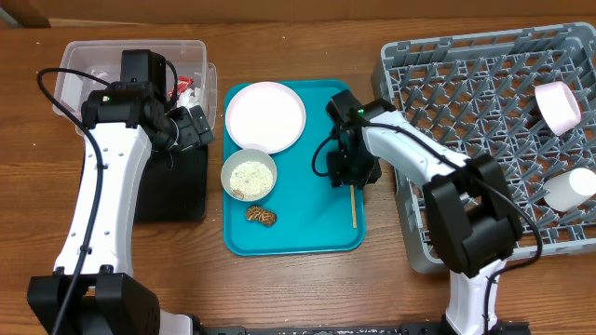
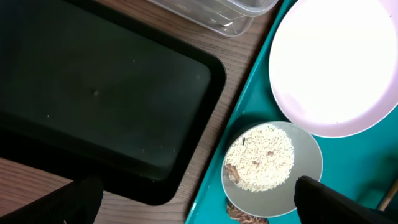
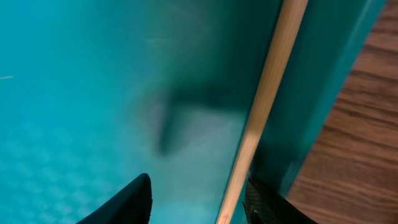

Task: Sort waste into correct bins and load items into the dishwasher
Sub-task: 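Grasp the second chopstick and lift it toward the rack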

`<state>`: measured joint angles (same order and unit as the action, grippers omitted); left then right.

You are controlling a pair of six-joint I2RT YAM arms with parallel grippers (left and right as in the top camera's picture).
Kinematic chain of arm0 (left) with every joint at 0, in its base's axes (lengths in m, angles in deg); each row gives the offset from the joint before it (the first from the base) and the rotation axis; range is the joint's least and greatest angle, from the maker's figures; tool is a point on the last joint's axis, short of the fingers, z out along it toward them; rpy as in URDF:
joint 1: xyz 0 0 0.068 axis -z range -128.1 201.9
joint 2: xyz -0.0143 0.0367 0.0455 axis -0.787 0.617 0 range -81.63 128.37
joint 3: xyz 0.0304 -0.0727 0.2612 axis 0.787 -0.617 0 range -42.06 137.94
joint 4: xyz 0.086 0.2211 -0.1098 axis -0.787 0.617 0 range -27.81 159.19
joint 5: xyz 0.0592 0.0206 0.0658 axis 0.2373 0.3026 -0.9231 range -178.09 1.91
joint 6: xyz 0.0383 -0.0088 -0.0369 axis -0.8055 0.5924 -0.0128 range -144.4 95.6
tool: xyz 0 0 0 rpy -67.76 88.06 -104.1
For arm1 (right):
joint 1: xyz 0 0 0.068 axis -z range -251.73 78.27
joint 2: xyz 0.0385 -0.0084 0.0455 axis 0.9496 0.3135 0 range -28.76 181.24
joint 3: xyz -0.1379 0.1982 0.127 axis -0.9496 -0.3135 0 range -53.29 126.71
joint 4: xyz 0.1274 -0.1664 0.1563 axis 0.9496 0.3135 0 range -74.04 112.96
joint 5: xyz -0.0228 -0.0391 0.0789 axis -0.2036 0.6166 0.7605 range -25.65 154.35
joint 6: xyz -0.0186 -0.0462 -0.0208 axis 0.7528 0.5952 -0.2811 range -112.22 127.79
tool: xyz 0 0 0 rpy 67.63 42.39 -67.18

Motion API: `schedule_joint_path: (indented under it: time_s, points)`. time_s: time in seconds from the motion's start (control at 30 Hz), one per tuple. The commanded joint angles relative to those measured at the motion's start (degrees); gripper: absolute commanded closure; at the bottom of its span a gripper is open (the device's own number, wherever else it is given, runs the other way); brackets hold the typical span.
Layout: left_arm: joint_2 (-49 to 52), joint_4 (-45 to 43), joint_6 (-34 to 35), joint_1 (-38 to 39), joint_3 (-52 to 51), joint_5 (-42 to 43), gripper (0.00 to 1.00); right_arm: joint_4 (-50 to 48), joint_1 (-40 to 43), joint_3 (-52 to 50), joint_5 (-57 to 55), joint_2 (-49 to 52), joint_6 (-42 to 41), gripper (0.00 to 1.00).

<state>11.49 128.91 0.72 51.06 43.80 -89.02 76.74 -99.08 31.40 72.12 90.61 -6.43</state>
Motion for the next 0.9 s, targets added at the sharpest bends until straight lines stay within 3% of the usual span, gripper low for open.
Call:
schedule_joint_path:
  time_s: [0.0,0.2,0.3,0.5,0.7,0.87]
  points:
    - [-0.98,0.09,0.17,0.11,0.55,-0.57,0.0,-0.52,0.09,-0.37,-1.57,1.42,-1.14,0.5]
    - [-0.98,0.09,0.17,0.11,0.55,-0.57,0.0,-0.44,0.02,-0.44,-1.68,1.42,-1.09,0.56]
    - [-0.98,0.11,0.17,0.11,0.55,-0.55,0.0,-0.52,0.04,-1.27,-1.7,1.42,-1.11,0.77]
    - [-0.98,0.11,0.17,0.11,0.55,-0.55,0.0,-0.94,0.04,-3.1,-1.68,1.42,-1.55,0.96]
    - [-0.98,0.17,0.15,0.11,0.55,-0.57,0.0,2.78,0.11,0.57,-1.73,0.26,-0.35,0.96]
    - [-0.98,0.17,0.15,0.11,0.55,-0.55,0.0,6.25,1.77,6.67,-1.99,-7.48,2.71,0.96]
